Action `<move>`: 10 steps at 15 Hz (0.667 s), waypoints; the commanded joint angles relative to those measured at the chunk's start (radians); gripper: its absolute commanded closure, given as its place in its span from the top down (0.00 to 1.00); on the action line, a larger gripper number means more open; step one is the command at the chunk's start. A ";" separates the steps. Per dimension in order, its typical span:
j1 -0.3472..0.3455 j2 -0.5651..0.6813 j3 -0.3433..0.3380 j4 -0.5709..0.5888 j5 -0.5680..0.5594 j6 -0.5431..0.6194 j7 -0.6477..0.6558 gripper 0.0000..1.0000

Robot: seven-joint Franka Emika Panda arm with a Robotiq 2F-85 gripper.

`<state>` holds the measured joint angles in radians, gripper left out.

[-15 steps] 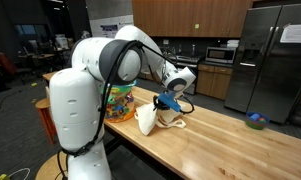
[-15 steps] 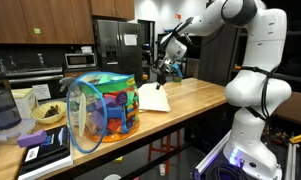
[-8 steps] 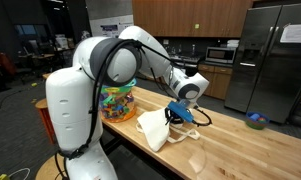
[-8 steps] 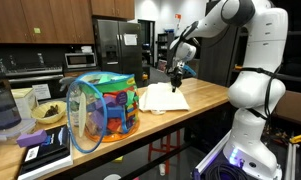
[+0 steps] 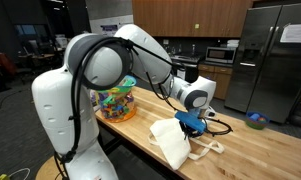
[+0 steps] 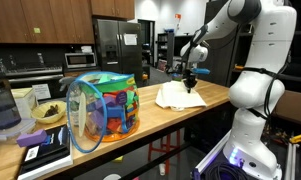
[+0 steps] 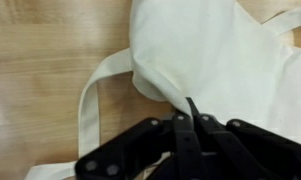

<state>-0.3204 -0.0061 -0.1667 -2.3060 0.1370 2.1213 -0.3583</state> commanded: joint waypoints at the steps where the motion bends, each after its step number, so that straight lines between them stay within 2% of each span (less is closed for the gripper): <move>1: 0.014 -0.069 -0.050 -0.066 -0.171 0.122 0.153 0.01; 5: 0.008 -0.060 -0.068 -0.096 -0.387 0.299 0.362 0.01; 10: 0.018 0.001 -0.063 -0.062 -0.584 0.430 0.557 0.01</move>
<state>-0.3200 -0.0334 -0.2235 -2.3909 -0.3661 2.4866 0.1107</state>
